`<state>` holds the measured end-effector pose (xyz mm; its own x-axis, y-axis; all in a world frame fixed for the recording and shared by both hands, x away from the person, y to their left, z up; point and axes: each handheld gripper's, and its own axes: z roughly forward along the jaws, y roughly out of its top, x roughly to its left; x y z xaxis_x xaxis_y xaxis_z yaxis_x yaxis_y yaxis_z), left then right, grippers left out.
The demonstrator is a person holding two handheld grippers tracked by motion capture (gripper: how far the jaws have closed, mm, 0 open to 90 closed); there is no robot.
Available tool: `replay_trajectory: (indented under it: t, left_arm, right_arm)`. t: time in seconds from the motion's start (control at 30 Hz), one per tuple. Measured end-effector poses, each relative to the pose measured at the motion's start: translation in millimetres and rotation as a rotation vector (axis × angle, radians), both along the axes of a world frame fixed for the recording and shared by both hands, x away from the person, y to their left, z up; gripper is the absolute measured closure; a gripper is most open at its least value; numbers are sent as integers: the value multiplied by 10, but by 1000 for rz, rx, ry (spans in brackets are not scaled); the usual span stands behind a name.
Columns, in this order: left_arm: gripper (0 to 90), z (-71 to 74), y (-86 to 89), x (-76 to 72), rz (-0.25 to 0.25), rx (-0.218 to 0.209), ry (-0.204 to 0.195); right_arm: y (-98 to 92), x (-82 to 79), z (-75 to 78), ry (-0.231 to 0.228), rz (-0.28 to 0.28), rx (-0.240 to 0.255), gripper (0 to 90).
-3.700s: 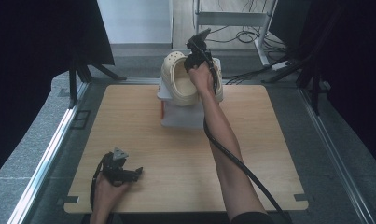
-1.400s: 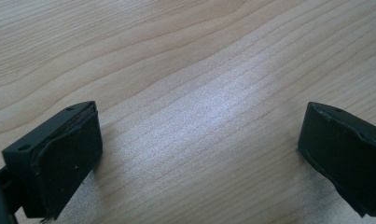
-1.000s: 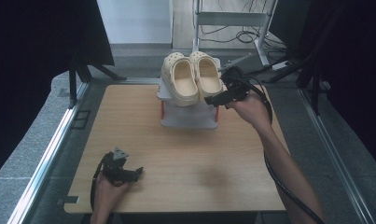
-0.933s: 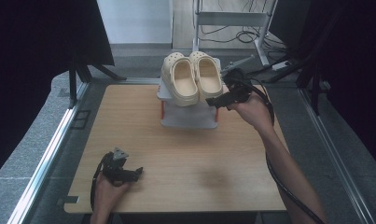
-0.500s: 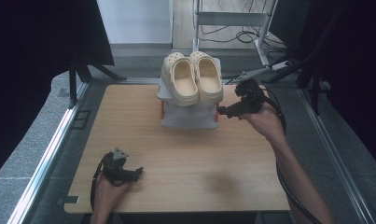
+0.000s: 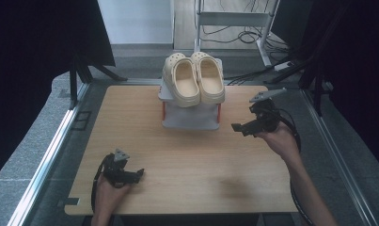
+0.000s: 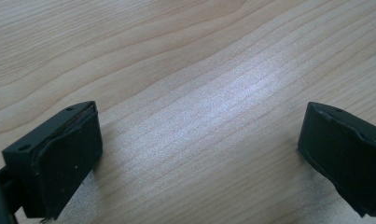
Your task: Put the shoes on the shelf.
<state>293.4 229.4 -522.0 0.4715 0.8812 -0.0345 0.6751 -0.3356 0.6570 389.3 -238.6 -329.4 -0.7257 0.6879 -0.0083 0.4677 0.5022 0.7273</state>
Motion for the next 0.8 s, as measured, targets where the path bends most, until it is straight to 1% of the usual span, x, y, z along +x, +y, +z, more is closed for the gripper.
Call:
replay_trajectory:
  t: [0.07, 0.17, 0.33, 0.47, 0.57, 0.6, 0.7, 0.8]
  left_arm:
    - [0, 0, 0, 0, 0, 0, 0]
    - [0, 0, 0, 0, 0, 0, 0]
    - [0, 0, 0, -1, 0, 1, -1]
    - [0, 0, -1, -2, 1, 0, 1]
    - [0, 0, -1, -2, 1, 0, 1]
    - [0, 0, -1, -2, 1, 0, 1]
    - [0, 0, -1, -2, 1, 1, 1]
    - [0, 0, -1, -3, 2, 1, 1]
  right_arm:
    - [-29, -45, -83, -7, 6, 5, 0]
    - [-57, -112, -224, 2, 8, 7, 0]
    - [-90, -221, -533, 25, 18, 9, 0]
    - [-115, -309, -837, 49, 15, 31, 0]
    - [-117, -378, -1080, 40, -1, 27, 0]
    - [-121, -395, -1168, 39, -7, 33, 0]
    - [-138, -428, -1445, 49, -23, 43, 0]
    - [-156, -445, -1683, 64, -43, 29, 0]
